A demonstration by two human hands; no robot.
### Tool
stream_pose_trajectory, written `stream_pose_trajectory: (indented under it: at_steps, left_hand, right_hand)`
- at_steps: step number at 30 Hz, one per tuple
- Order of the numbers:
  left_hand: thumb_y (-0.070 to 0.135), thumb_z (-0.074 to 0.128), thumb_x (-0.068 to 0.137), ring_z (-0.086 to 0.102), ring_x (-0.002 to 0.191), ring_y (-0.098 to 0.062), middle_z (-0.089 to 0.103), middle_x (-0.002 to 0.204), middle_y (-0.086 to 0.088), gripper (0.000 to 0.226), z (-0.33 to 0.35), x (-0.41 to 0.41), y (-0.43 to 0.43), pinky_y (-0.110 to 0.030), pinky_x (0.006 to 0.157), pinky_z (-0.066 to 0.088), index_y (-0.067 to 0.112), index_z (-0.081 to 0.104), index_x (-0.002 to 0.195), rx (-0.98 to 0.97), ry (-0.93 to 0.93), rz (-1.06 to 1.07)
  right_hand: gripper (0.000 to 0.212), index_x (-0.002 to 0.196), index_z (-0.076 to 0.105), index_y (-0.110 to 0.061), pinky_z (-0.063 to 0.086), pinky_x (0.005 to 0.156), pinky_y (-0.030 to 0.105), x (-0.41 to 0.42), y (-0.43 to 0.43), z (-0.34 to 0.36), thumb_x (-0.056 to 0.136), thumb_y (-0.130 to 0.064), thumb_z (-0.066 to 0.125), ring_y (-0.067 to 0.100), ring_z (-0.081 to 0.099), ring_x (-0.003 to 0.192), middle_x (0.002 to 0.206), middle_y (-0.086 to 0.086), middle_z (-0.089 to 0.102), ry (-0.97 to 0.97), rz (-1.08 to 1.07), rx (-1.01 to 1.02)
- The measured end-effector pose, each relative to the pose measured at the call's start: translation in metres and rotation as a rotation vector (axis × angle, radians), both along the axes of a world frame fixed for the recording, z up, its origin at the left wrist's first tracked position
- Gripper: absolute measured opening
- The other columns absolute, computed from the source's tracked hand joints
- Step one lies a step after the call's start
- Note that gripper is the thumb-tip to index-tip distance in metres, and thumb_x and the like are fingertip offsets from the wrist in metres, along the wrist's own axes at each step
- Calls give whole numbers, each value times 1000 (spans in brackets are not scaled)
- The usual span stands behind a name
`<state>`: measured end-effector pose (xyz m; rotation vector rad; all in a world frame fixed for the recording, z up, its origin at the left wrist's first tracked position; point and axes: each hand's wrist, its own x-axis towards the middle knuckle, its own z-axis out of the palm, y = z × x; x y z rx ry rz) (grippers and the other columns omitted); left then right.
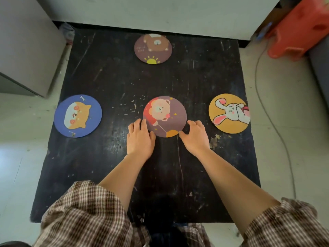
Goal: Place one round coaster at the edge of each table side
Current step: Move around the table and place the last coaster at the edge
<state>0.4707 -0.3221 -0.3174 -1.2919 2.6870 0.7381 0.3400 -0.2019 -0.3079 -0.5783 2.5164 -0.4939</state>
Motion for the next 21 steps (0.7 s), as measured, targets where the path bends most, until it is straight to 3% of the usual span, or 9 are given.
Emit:
stream_pose_trajectory:
  at_steps: [4,8,11,13,16,19,21]
  left_hand:
    - [34,49,92,20,135,-32,27,150,-11,62,-5,-15,-17,-44,106,30,12,22,144,20,-45,-32]
    - [29,57,89,28,126,-33,33,140,-16,62,-9,-28,-24,-41,101,33,15,28,142,139,66,68]
    - [23,65,83,37,122,-32,36,134,-15,64,-10,-37,-28,-40,99,36,16,35,139,248,155,230]
    - [21,67,80,45,117,-32,38,133,-14,65,-9,-43,-33,-40,96,40,15,37,138,305,175,343]
    - [21,62,83,55,108,-28,52,125,-12,57,-8,-48,-42,-37,88,44,13,42,135,327,184,461]
    - [19,60,83,59,83,-21,65,87,-1,23,-7,-46,-48,-27,67,45,14,66,105,339,222,470]
    - [17,60,82,58,72,-18,65,77,0,10,-7,-44,-49,-25,57,43,15,69,86,392,257,504]
  right_hand:
    - [47,130,49,-11,46,81,33,-5,-12,-1,89,-32,60,25,45,120,127,8,45,-19,-35,0]
    - [45,127,53,-12,48,87,34,-7,-25,-2,87,-28,64,25,51,115,132,8,44,-103,-237,-58]
    - [36,117,59,-11,48,68,23,-12,-36,-4,83,-20,68,20,56,96,129,8,47,-218,-444,-123]
    - [31,111,62,-11,38,52,18,-16,-40,-6,81,-17,68,19,58,90,123,10,55,-281,-537,-157]
    - [37,116,56,-14,35,48,16,-19,-42,-7,81,-11,68,15,56,84,114,7,60,-329,-648,-220]
    - [45,117,51,-18,39,50,18,-19,-42,-6,78,-6,70,16,58,85,107,6,61,-370,-700,-283]
    - [48,119,52,-20,49,61,22,-18,-42,-4,77,-6,71,19,61,91,107,5,62,-391,-724,-329]
